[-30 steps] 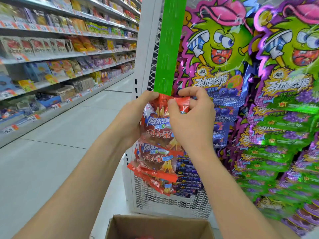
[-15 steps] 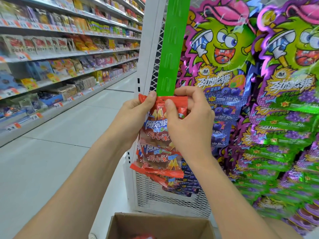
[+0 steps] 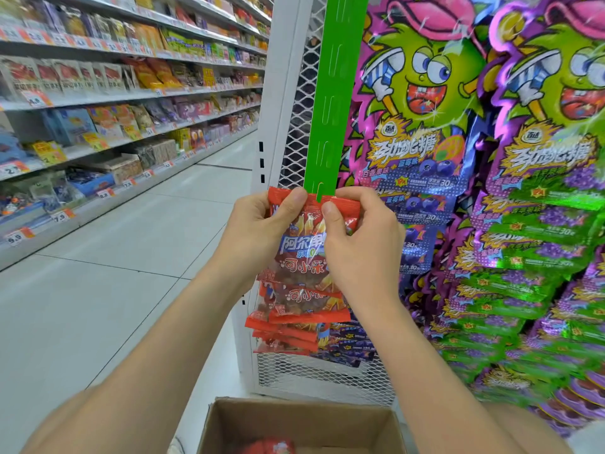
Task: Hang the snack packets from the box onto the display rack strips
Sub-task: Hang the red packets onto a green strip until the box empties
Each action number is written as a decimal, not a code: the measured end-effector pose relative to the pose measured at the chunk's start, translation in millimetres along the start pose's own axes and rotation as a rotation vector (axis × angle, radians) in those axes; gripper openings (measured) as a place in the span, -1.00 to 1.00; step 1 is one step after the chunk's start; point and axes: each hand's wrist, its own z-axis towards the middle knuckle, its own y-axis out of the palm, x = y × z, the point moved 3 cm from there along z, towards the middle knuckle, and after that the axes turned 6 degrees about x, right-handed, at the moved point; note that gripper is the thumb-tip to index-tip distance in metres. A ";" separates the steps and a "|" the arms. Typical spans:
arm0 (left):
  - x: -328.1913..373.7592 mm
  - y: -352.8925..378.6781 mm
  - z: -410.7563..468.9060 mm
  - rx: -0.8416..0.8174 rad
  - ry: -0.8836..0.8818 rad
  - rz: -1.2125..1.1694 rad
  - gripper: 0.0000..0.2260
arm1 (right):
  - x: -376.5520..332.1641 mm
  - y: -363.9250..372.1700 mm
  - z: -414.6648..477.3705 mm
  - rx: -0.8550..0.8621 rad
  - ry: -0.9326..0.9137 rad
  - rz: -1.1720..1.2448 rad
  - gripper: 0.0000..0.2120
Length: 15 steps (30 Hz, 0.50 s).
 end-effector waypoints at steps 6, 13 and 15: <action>-5.4 2.1 -3.9 0.041 0.046 -0.014 -0.77 | 2.3 -4.5 2.9 0.009 0.031 0.041 -0.91; -11.9 1.9 -7.3 0.161 0.293 0.192 -0.86 | 12.5 -8.9 -8.9 0.010 0.032 -0.032 -0.81; -18.7 -0.3 -15.2 0.188 0.383 0.316 -0.74 | 14.3 -15.4 -20.3 0.031 0.040 -0.026 -0.65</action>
